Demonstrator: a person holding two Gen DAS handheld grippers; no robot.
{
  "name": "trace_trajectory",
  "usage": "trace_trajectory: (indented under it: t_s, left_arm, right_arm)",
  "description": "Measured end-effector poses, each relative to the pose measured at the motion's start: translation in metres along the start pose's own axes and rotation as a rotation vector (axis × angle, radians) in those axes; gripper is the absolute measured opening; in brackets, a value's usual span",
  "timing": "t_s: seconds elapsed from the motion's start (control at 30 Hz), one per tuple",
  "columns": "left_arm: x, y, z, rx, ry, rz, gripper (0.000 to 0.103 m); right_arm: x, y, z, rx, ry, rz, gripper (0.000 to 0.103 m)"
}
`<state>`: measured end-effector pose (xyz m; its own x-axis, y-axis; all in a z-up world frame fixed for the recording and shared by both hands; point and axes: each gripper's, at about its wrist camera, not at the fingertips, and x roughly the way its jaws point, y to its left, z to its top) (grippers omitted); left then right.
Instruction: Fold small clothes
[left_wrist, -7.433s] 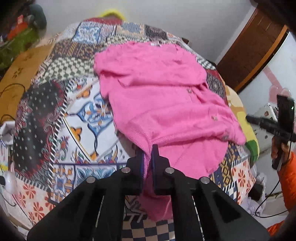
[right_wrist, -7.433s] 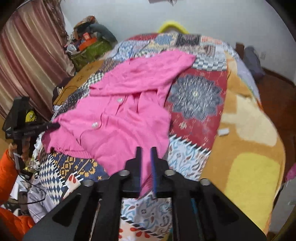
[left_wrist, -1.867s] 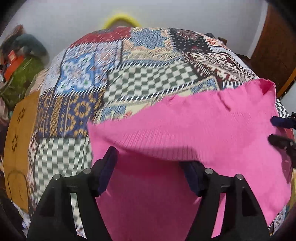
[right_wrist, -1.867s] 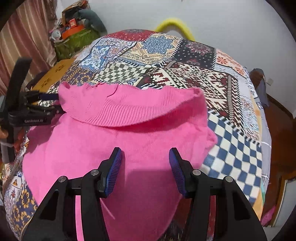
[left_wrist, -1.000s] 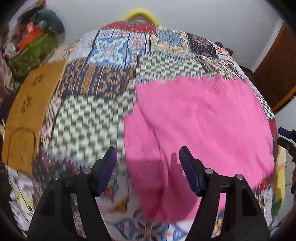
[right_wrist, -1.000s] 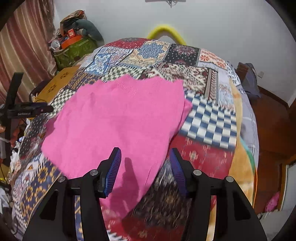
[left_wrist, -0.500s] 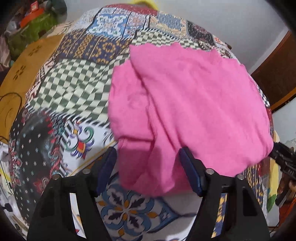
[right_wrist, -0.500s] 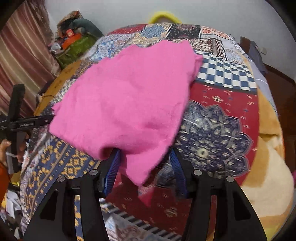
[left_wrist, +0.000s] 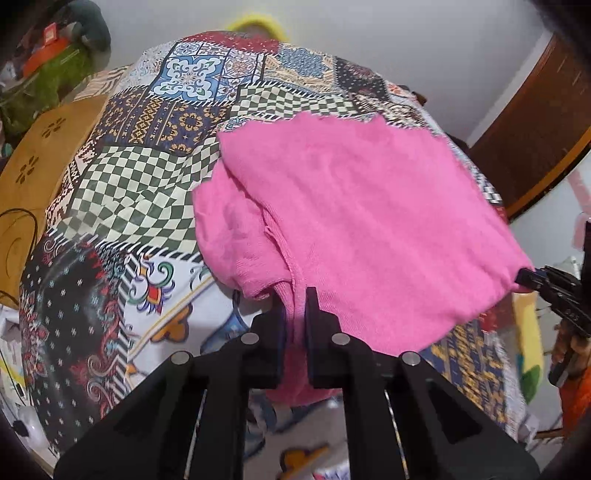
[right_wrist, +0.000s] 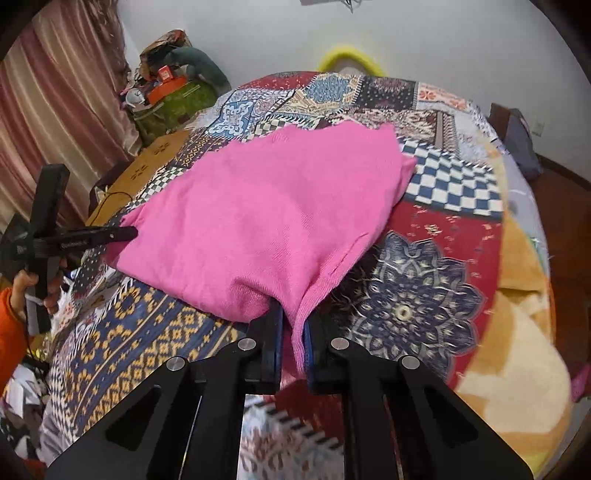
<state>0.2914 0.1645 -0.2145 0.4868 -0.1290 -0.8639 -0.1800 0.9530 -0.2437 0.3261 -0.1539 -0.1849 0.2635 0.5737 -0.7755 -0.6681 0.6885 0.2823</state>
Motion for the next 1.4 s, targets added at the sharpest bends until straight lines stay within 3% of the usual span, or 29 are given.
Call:
trace_trajectory:
  t_s: [0.27,0.5,0.53,0.6,0.73,0.8,1.0,1.2,1.4]
  left_arm:
    - [-0.036,-0.012,-0.032,0.028,0.016,-0.045,0.008]
    - [-0.033,-0.015,-0.081,0.075,0.066,0.046,0.009]
    - [-0.033,-0.013,-0.084,0.08,0.062,0.065,0.011]
    - [-0.036,-0.007,-0.083,0.07,0.058,0.072,0.028]
    - [-0.051,0.01,-0.059,0.023,-0.003,0.086,0.03]
    - [-0.054,0.016,-0.044,0.02,-0.034,0.1,0.037]
    - [-0.028,0.027,0.015,0.06,-0.065,0.132,0.049]
    - [0.023,0.037,0.061,0.092,-0.046,0.047,0.057]
    - [0.061,0.042,0.072,0.12,0.011,-0.029,0.06]
  right_arm:
    - [-0.013,0.007,-0.021,-0.028,0.033,0.0,0.008]
    - [-0.009,0.007,-0.044,-0.031,0.079,-0.011,0.008]
    - [-0.009,0.008,-0.046,-0.033,0.081,-0.013,0.008]
    - [-0.008,0.008,-0.049,-0.033,0.084,-0.016,0.008]
    - [-0.006,0.007,-0.047,-0.042,0.085,-0.027,0.008]
    - [-0.004,0.007,-0.044,-0.059,0.103,-0.027,0.008]
    - [0.004,0.0,-0.024,-0.109,0.147,-0.074,0.008]
    - [0.011,-0.022,-0.006,-0.084,0.154,-0.089,0.008]
    - [0.025,-0.046,0.034,-0.098,0.148,-0.131,0.008]
